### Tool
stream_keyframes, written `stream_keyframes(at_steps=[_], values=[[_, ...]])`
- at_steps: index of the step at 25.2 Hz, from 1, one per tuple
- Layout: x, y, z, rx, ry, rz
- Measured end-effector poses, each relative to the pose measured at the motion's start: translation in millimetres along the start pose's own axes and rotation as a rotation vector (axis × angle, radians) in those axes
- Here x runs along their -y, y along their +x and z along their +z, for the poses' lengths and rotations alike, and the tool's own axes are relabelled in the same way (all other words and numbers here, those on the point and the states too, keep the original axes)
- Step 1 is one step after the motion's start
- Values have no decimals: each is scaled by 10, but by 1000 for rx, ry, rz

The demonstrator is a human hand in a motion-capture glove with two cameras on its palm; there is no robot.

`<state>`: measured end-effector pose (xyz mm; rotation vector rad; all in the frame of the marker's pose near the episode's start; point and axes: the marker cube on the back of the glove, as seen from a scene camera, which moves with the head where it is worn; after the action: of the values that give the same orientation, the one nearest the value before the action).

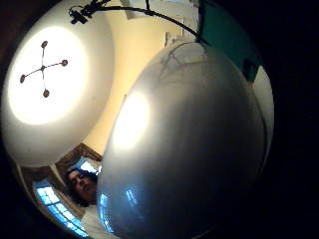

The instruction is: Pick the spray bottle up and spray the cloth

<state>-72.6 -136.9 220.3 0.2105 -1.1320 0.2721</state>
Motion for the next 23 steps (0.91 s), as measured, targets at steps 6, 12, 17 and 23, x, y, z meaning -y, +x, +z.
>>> stream_keyframes(at_steps=[6, 12, 17, 23], values=[[4, -6, -8, 3, 1, -13], [-38, -13, -26, 17, -23, -17], [-131, -113, -58, -20, -90, -11], [-175, -507, -208, -34, -146, -35]])
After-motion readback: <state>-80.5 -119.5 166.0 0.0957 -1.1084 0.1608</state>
